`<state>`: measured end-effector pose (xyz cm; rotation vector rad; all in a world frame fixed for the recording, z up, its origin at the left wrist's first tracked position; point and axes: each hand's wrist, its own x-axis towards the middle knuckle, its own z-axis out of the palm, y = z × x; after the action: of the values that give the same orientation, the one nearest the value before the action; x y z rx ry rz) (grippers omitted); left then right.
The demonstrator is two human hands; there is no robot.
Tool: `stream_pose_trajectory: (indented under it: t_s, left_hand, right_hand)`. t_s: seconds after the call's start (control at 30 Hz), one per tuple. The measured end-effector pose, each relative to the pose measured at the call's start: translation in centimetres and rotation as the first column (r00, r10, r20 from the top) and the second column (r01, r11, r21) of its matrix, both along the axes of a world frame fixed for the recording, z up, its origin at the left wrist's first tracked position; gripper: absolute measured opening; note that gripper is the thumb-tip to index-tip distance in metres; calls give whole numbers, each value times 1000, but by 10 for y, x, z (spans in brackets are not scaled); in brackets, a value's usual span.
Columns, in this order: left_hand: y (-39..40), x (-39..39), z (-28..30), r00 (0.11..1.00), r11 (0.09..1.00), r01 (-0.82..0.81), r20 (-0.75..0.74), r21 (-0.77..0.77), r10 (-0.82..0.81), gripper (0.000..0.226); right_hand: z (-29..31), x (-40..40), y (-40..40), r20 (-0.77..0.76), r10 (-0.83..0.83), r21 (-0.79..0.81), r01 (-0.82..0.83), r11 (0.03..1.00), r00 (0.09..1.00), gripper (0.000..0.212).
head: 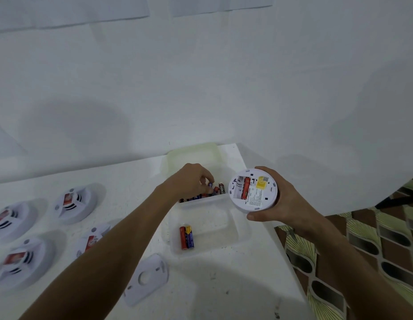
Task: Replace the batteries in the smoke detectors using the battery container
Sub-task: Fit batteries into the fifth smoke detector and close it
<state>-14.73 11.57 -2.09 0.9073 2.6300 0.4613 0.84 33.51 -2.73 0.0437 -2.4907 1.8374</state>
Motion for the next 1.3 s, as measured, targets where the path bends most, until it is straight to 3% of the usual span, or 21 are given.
stream_pose_trajectory:
  t_s: [0.23,0.47,0.6,0.83,0.97,1.07,1.17,1.3]
  left_hand:
    - [2,0,-16,999,998,-19,-48,57,22,26]
    - [1,-6,-14,998,999,36,41,29,-37,38]
    - [3,-5,-18,997,996,68,21,58,-69,30]
    - [4,-2,-12,1000,999,-16,-5,48,16,34]
    - [0,6,8,997,988,-69,-15,135,72,34]
    - [-3,21,33,995,942,-93,-2,322,99,24]
    - [-3,42,59,999,910,-28,47,413,10,21]
    - [-3,62,77,984,922,81,116,380,-134,28]
  right_hand:
    - [-2,1,1,12,7,-15,-7,1000,1000,89]
    - [-2,2,2,22,6,-5,-5,1000,1000,88]
    - [-3,2,0,33,-4,7,3,1000,999,86]
    - [-2,3,-1,21,4,5,-4,1000,1000,85]
    - [2,1,-4,0,7,-17,-7,1000,1000,88]
    - [6,1,-6,-21,27,-10,-27,1000,999,92]
    - [11,1,-10,-26,55,-16,-55,998,998,94]
    - [20,2,-15,-46,98,-27,-99,995,994,97]
